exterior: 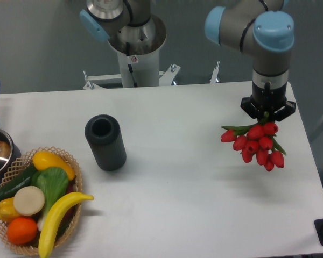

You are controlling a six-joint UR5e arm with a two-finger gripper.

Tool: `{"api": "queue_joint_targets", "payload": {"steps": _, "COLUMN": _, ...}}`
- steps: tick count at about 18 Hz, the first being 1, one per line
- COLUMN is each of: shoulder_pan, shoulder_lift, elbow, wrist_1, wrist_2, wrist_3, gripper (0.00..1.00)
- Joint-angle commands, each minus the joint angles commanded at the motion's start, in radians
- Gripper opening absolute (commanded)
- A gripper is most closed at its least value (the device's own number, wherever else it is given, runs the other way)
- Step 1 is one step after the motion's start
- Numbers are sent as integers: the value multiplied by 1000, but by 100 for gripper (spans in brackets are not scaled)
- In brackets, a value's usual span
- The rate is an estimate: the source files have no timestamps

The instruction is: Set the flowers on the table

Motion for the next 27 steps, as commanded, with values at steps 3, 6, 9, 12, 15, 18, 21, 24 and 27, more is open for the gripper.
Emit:
{"api": "queue_joint_targets", "payload": {"steps": 3, "shoulder_pan": 3, "shoulder_lift": -29, "elbow": 17, "wrist_1": 0, "wrist_2": -2, "wrist_3": 5, "gripper": 4}}
{"api": "queue_joint_targets", "payload": {"steps": 6, "shoulder_pan": -3, "shoulder_lift": -57, "elbow": 20, "wrist_1": 23, "wrist_2": -6, "wrist_3": 0, "gripper": 5}}
{"api": "queue_joint_targets", "payload": {"steps": 9, "shoulder_pan": -15, "shoulder_lift": -92, "elbow": 22, "wrist_1": 49, "wrist_2": -14, "wrist_3": 8, "gripper": 4}}
{"api": "queue_joint_targets", "payload": {"steps": 12, "shoulder_pan": -20, "shoulder_lift": -146, "elbow": 22, "wrist_1": 81, "wrist_2": -14, "wrist_3": 26, "gripper": 17}}
{"api": "queue_joint_targets", "payload": {"steps": 15, "shoulder_pan": -29, "shoulder_lift": -158, "elbow": 22, "wrist_1": 92, "wrist_2": -38, "wrist_3": 25, "gripper": 42}}
{"api": "queue_joint_targets", "payload": {"steps": 18, "shoulder_pan": -26, "shoulder_lift": -147, "elbow": 32, "wrist_1": 92, "wrist_2": -49, "wrist_3": 37, "gripper": 69}}
{"api": "queue_joint_targets", "payload": {"steps": 21, "shoulder_pan": -26, "shoulder_lift": -147, "elbow": 35, "wrist_1": 107, "wrist_2": -20, "wrist_3": 9, "gripper": 85}}
{"api": "queue_joint_targets", "payload": {"steps": 24, "shoulder_pan": 0, "shoulder_lift": -123, "elbow": 23, "wrist_1": 113, "wrist_2": -29, "wrist_3": 18, "gripper": 100}}
{"api": "queue_joint_targets", "payload": {"steps": 27, "shoulder_pan": -5, "shoulder_lift": -120, "elbow": 17, "wrist_1": 117, "wrist_2": -26, "wrist_3": 20, "gripper": 100}}
